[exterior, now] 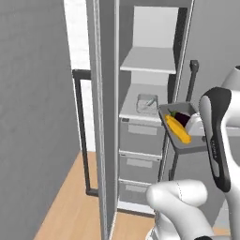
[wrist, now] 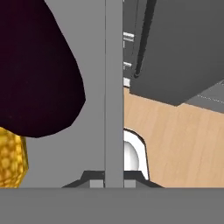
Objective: Take the meat container that has the fish and place it on the second highest rack of the freezer. Then take the vegetable container that has the corn and eggplant and place it on the highest rack of the freezer.
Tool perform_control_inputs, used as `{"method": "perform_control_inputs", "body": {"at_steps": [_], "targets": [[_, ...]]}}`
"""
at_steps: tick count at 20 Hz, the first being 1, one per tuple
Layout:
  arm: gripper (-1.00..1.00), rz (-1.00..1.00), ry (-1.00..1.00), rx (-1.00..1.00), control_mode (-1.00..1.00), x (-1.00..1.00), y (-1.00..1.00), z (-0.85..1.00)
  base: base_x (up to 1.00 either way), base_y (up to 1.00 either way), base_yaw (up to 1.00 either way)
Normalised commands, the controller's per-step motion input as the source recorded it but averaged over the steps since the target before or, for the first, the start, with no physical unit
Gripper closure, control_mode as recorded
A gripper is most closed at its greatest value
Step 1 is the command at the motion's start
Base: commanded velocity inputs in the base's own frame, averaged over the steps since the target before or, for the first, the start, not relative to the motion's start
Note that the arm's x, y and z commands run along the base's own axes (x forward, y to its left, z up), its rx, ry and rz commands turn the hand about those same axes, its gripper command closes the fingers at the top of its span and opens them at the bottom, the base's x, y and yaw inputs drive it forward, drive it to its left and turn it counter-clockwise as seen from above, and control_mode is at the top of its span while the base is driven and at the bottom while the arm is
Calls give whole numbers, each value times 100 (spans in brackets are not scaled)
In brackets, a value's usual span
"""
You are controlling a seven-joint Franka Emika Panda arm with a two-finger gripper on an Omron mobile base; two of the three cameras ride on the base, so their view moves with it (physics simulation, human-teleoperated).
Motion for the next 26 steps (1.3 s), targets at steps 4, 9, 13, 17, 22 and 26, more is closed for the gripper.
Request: {"method": "perform_control_inputs", "body": {"at_steps": [4, 9, 13, 17, 22, 26], "targets": [[100, 0, 0, 0, 100, 0, 0, 0, 34, 4, -54], [100, 0, 0, 0, 100, 0, 0, 0, 14, 50, -24], [100, 0, 0, 0, 100, 0, 0, 0, 45, 62, -1], [100, 0, 0, 0, 100, 0, 0, 0, 66, 10, -2], [100, 0, 0, 0, 100, 0, 0, 0, 55, -9, 0], [100, 0, 0, 0, 100, 0, 0, 0, 78, -21, 0]]}}
